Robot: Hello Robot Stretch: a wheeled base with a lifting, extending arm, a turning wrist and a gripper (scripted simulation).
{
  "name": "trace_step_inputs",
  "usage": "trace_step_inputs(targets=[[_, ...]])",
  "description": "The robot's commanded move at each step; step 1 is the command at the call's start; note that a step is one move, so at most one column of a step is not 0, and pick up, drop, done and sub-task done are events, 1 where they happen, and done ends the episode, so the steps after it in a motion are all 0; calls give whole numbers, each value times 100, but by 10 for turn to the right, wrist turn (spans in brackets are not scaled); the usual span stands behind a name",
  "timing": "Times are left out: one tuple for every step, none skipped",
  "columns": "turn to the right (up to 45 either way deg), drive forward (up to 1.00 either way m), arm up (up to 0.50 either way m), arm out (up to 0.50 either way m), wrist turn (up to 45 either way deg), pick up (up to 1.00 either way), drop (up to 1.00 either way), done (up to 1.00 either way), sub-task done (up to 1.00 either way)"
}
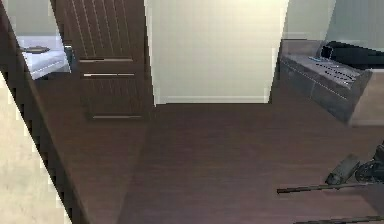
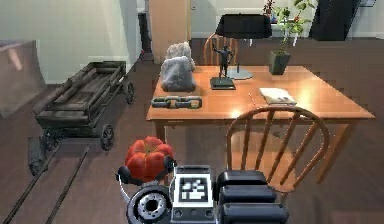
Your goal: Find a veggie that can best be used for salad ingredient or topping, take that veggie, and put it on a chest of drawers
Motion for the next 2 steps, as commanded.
trace_step_inputs(targets=[[0,80,0,0,0,0,0,0,0],[-450,0,0,0,0,0,0,0,0]])
